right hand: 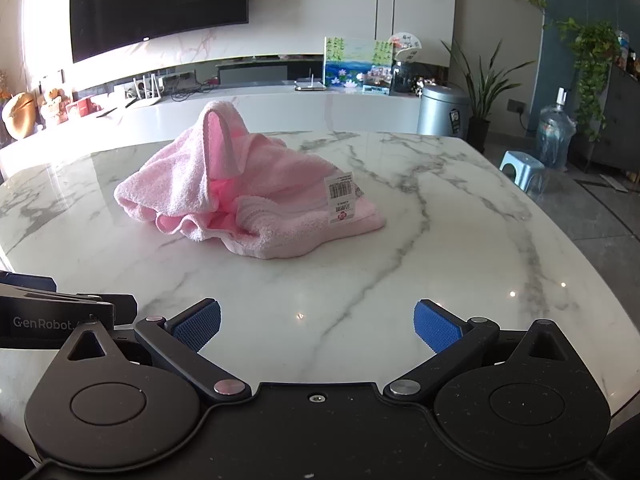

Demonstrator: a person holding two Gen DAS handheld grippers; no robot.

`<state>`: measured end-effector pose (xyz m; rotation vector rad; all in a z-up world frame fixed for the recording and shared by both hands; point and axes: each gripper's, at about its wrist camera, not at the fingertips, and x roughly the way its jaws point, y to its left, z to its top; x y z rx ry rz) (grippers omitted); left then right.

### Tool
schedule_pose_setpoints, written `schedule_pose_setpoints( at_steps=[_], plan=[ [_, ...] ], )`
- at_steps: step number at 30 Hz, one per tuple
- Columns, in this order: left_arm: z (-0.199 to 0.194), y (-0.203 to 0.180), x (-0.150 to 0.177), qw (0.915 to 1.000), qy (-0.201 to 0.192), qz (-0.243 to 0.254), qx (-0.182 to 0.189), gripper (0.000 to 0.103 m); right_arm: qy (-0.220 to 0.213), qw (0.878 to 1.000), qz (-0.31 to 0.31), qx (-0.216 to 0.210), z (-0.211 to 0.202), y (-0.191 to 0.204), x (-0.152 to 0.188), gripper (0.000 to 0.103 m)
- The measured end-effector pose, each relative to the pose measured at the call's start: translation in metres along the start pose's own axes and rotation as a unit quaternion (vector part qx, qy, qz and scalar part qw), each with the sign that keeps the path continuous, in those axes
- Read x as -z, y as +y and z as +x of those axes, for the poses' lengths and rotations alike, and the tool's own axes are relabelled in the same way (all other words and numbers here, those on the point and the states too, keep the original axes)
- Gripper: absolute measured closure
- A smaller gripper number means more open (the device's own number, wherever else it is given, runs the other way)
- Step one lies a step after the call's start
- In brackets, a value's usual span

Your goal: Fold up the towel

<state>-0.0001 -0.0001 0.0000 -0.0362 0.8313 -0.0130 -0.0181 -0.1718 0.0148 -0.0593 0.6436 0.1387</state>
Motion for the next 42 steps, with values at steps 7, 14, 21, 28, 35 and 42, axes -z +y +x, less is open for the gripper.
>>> schedule_pose_setpoints(
  at_steps=[7,14,21,28,35,42],
  plan=[
    [0.0002,-0.0022,-0.0004,0.9999,0.006,0.007,-0.009,0.012,0.001,1.000,0.004,-0.004,-0.0014,0.0016,-0.0012,0.000],
    [0.0003,0.0008,0.0013,1.0000,0.005,0.000,-0.006,0.012,0.001,1.000,0.006,-0.005,0.0021,0.0022,0.0015,0.000],
    [0.0008,0.0025,0.0025,0.9999,0.009,-0.002,-0.007,0.012,0.002,1.000,0.006,-0.005,0.0011,-0.0003,0.0032,0.000],
    [0.0022,0.0019,0.0034,0.9999,0.014,-0.003,-0.006,0.012,0.007,1.000,0.001,-0.002,0.0025,0.0031,0.0005,0.000],
    [0.0026,0.0024,0.0036,0.9998,0.015,-0.006,-0.006,0.012,0.007,1.000,0.000,-0.003,0.0026,0.0028,0.0008,0.000],
    [0.0029,0.0027,0.0036,0.9998,0.017,-0.007,-0.004,0.012,0.007,1.000,-0.002,-0.004,0.0034,0.0033,0.0017,0.000]
  ],
)
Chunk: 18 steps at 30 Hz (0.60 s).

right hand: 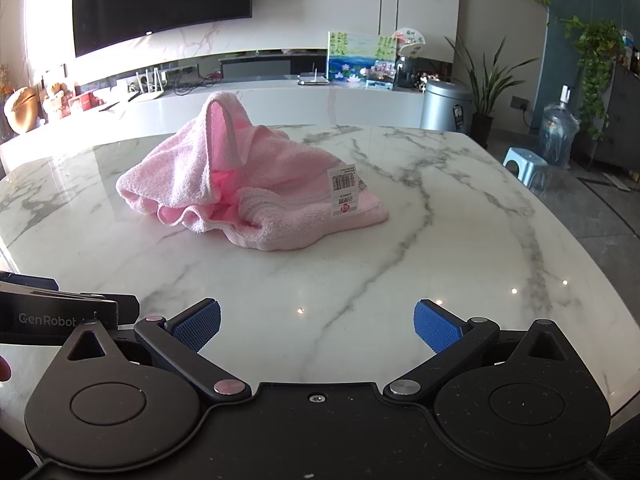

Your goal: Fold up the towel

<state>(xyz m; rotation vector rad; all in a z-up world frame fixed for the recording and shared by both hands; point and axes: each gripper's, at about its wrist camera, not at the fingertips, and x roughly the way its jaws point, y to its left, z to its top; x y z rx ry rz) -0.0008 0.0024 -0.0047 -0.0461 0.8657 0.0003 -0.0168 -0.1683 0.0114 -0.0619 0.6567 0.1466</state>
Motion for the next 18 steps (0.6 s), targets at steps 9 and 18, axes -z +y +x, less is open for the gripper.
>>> schedule_pose_setpoints(
  at_steps=[9,18],
  plan=[
    [0.0011,-0.0005,0.0007,1.0000,0.003,0.000,0.003,0.012,0.001,1.000,-0.003,0.001,-0.0001,0.0010,0.0009,0.000],
    [0.0013,-0.0014,0.0013,1.0000,0.005,0.001,0.003,0.012,0.003,1.000,-0.005,0.002,-0.0004,0.0023,0.0001,0.000]
  ],
)
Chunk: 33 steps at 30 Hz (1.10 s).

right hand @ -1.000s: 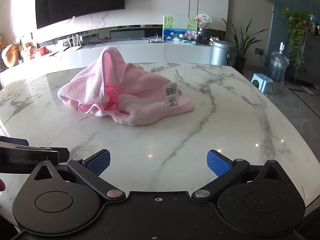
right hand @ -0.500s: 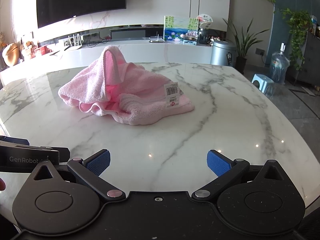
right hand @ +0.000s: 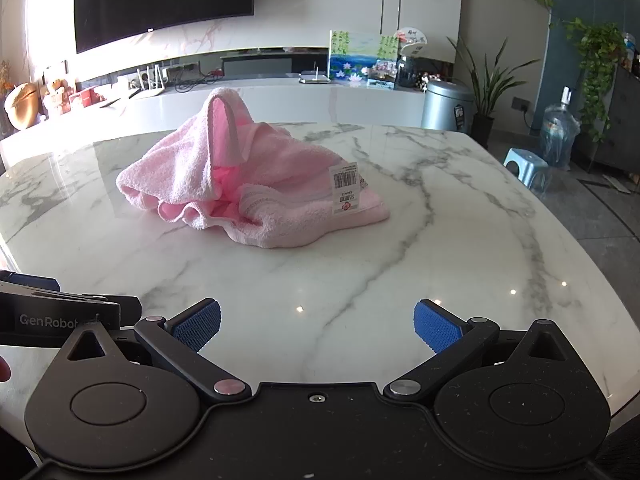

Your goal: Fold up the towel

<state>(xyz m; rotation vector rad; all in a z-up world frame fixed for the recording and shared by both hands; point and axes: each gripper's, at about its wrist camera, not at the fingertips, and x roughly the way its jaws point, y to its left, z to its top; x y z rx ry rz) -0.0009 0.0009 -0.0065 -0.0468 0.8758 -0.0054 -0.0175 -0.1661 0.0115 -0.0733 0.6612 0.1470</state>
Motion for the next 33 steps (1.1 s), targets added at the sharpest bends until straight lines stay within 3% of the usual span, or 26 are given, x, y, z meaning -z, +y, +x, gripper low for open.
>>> schedule_pose_setpoints(
  at_steps=[33],
  plan=[
    [0.0003,-0.0025,0.0004,1.0000,-0.001,0.005,0.001,0.012,0.008,1.000,0.004,-0.003,0.0005,-0.0058,-0.0004,0.000]
  ],
)
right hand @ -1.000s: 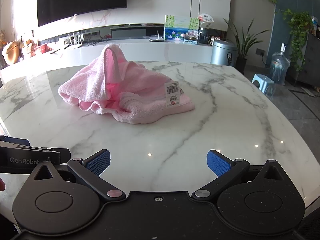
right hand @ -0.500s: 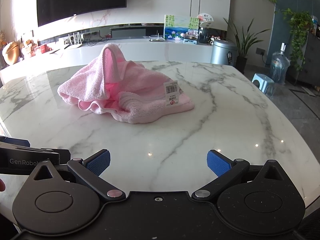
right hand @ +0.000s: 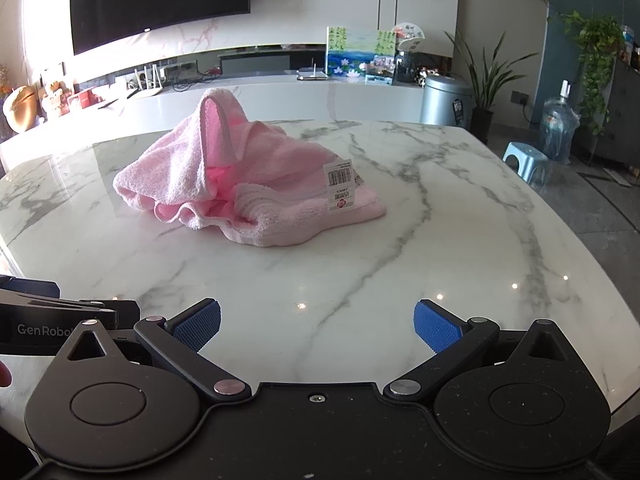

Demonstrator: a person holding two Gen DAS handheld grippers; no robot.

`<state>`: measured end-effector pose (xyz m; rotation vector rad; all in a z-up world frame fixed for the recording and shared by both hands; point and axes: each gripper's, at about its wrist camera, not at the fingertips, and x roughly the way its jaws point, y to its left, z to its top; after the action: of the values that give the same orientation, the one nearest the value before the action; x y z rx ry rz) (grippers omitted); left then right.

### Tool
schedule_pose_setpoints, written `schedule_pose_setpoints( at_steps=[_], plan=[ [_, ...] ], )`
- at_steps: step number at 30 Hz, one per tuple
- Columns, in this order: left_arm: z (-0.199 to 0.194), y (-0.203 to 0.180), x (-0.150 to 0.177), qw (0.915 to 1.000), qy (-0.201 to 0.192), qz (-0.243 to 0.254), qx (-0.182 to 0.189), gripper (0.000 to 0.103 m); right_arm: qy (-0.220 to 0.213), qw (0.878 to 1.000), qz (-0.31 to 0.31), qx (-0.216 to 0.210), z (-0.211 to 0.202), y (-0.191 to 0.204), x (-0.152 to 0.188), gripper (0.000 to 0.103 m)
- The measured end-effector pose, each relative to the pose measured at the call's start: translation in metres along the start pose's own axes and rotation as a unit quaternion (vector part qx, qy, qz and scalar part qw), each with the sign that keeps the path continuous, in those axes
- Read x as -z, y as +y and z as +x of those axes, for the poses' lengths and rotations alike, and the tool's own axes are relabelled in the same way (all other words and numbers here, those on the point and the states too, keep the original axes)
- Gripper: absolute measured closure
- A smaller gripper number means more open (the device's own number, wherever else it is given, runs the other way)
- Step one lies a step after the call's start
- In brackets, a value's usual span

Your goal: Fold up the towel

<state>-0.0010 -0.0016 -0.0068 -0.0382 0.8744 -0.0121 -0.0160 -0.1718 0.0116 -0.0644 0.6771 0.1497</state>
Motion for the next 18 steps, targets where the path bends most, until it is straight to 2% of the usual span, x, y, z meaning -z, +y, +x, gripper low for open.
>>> schedule_pose_setpoints(
  at_steps=[18],
  plan=[
    [0.001,-0.004,-0.009,0.9997,0.013,0.022,0.003,0.012,0.014,1.000,-0.001,-0.008,0.006,-0.003,-0.012,0.000]
  ],
)
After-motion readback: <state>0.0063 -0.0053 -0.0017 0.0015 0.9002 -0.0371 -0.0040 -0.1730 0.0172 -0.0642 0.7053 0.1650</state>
